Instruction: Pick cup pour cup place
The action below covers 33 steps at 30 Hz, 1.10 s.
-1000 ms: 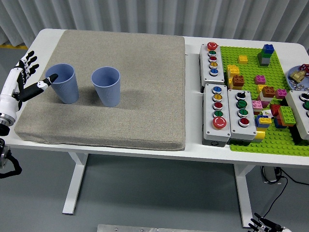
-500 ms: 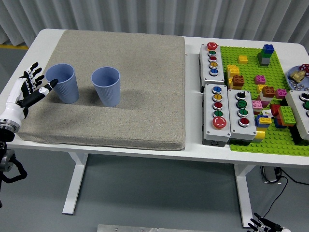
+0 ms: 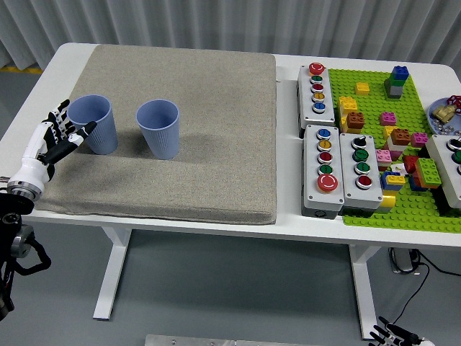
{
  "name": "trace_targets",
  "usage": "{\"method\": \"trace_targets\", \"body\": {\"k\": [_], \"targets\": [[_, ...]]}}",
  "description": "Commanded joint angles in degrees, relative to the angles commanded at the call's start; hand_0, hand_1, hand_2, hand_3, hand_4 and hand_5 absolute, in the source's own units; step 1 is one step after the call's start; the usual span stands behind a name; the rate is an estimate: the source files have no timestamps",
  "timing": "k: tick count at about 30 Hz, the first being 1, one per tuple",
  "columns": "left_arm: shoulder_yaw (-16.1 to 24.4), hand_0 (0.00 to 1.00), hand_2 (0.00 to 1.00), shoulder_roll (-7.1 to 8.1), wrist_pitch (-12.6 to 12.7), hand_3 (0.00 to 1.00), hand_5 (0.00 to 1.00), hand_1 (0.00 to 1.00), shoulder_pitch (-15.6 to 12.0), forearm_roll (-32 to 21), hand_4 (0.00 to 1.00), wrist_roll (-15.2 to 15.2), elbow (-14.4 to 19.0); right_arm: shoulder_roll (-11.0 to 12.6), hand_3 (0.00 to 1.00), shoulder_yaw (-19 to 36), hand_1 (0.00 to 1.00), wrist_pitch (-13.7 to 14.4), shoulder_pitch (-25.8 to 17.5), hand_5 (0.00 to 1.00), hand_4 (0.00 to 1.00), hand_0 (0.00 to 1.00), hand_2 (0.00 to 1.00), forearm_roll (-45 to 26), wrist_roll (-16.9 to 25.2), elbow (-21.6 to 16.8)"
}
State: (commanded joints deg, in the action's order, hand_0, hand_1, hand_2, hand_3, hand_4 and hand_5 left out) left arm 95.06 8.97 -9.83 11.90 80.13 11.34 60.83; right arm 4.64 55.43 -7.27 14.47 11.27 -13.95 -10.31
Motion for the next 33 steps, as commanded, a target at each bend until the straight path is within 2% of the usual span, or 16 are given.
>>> {"method": "trace_targets", "body": {"k": [3,4,9,10,15,17,33], "targets": [[-0.07,0.904,0.998,-0.07,-0.04,0.998,0.461,0.906,-0.07,0.4,0.953,-0.01,-0.14,-0.06,0.618,-0.03,0.696,0.01,-0.05,0.149,0.236,0.766,0.731,-0.02,-0.02,0.0],[-0.07,0.904,0.998,-0.08,-0.06,0.998,0.404,0.908,-0.08,0.61,0.937,0.07,-0.16,-0.08,0.618,-0.04,0.696,0.01,-0.07,0.149,0.236,0.765,0.731,-0.01,-0.04,0.0],[0.26,0.904,0.998,-0.13,-0.8,0.998,0.404,0.908,-0.15,1.26,0.937,0.91,-0.23,-0.16,0.618,0.08,0.696,0.01,-0.18,0.149,0.236,0.765,0.731,0.17,-0.12,0.0],[0.44,0.909,0.998,-0.15,-1.22,0.998,0.183,0.908,-0.19,1.17,0.865,1.28,-0.32,-0.18,0.618,0.16,0.696,0.01,-0.23,0.149,0.235,0.765,0.731,0.28,-0.14,0.0],[0.56,0.909,0.998,-0.07,-1.77,0.998,0.183,0.908,-0.26,1.13,0.865,1.58,-0.38,-0.19,0.618,0.46,0.696,-0.06,-0.33,0.149,0.235,0.765,0.731,0.67,-0.19,0.0],[0.53,0.909,0.998,0.01,-2.0,0.998,0.154,0.91,-0.11,1.2,0.85,1.54,-0.41,-0.15,0.618,0.56,0.696,-0.11,-0.24,0.149,0.236,0.766,0.731,0.68,-0.17,0.0],[0.14,0.907,0.998,-0.09,-2.09,0.998,0.148,0.91,0.35,1.32,0.848,1.11,-0.8,-0.1,0.618,0.89,0.695,-0.29,0.05,0.148,0.235,0.765,0.73,0.77,-0.26,0.0]]}}
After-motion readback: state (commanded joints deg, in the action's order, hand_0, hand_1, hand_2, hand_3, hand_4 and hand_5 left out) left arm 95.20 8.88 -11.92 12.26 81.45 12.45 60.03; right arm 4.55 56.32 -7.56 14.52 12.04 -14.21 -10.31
